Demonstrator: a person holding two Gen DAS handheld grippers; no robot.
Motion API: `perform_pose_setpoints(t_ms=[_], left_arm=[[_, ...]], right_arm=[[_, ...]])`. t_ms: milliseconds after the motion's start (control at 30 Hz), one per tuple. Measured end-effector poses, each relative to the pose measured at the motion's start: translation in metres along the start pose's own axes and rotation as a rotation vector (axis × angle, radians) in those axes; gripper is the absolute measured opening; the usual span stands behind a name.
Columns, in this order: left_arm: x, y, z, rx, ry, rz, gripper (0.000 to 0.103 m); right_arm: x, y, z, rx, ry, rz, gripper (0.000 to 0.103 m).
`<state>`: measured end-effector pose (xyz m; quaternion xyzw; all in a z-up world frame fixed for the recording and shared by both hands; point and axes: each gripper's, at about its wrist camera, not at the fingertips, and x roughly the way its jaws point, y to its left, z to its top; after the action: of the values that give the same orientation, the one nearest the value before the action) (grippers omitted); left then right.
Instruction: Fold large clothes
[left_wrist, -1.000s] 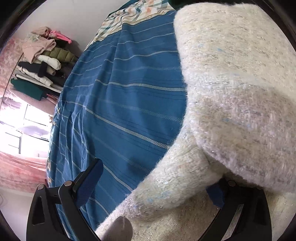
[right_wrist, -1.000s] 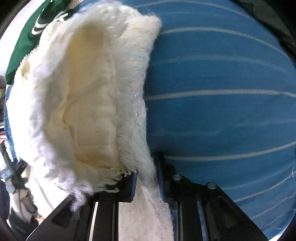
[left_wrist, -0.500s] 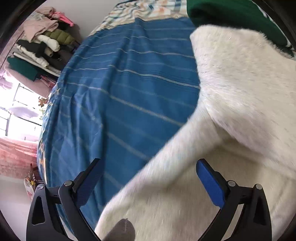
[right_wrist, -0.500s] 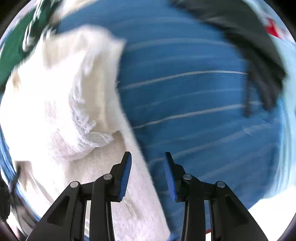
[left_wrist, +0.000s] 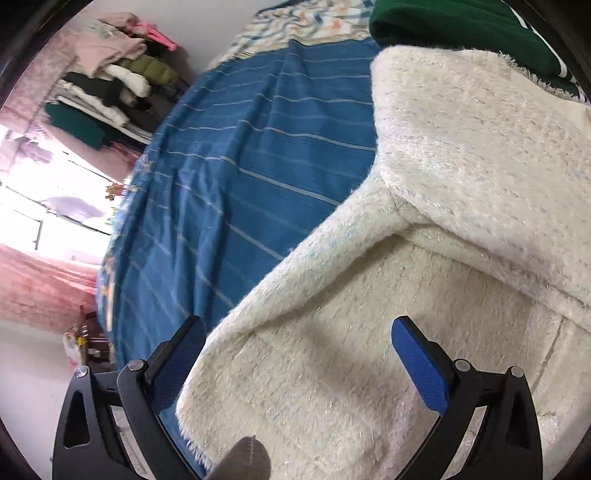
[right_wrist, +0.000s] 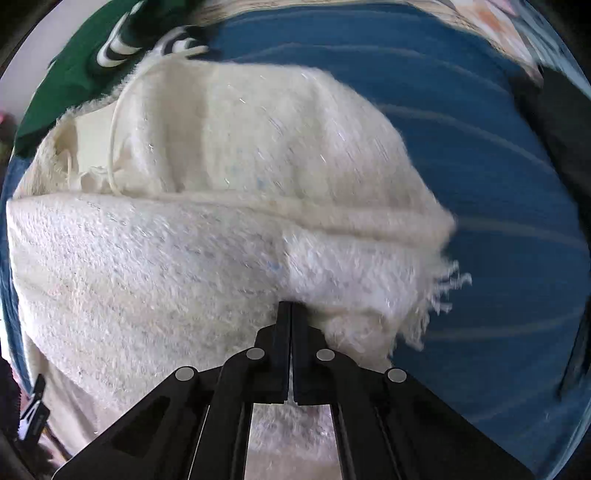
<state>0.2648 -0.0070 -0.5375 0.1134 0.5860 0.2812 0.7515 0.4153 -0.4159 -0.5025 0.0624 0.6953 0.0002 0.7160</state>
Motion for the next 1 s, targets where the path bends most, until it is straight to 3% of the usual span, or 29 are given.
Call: perform_pose_setpoints(t_ms=[133, 200, 267, 300, 400, 567, 800, 900, 1000], left_arm=[[-0.032, -0.008, -0.017, -0.025, -0.032, 0.114, 0.103], [-0.053, -0.021, -0.033, -0.022, -0.043, 0.187, 0.103], [-0.068, -0.041, -0.050, 0.002, -0.032, 0.250, 0.103], [-0.078, -0.056, -0.064, 0.018, -0.024, 0.274, 0.103], [-0.105, -0.095, -0.097, 0.075, -0.022, 0.322, 0.103], [-0.166, -0.158, -0.155, 0.223, -0.110, 0.392, 0.103], [-0.243, -0.234, -0.231, 0.402, -0.165, 0.249, 0.103], [-0.242, -0.261, -0.246, 0.434, -0.141, 0.216, 0.103], [-0.214, -0.285, -0.245, 0.447, -0.121, 0.304, 0.103]], right_arm=[[-0.046, -0.026, -0.016, -0.026, -0.013, 0.131, 0.008], [-0.064, -0.043, -0.031, -0.031, -0.022, 0.142, 0.026], [-0.081, -0.067, -0.051, -0.039, -0.023, 0.115, 0.068], [-0.083, -0.074, -0.058, -0.051, -0.022, 0.100, 0.071], [-0.079, -0.107, -0.082, -0.077, 0.007, 0.058, 0.071], [-0.067, -0.168, -0.121, -0.033, 0.073, 0.020, 0.071], [-0.073, -0.234, -0.153, 0.021, 0.136, -0.040, 0.071], [-0.077, -0.254, -0.157, 0.040, 0.145, -0.056, 0.071], [-0.080, -0.260, -0.151, 0.046, 0.143, -0.064, 0.071]])
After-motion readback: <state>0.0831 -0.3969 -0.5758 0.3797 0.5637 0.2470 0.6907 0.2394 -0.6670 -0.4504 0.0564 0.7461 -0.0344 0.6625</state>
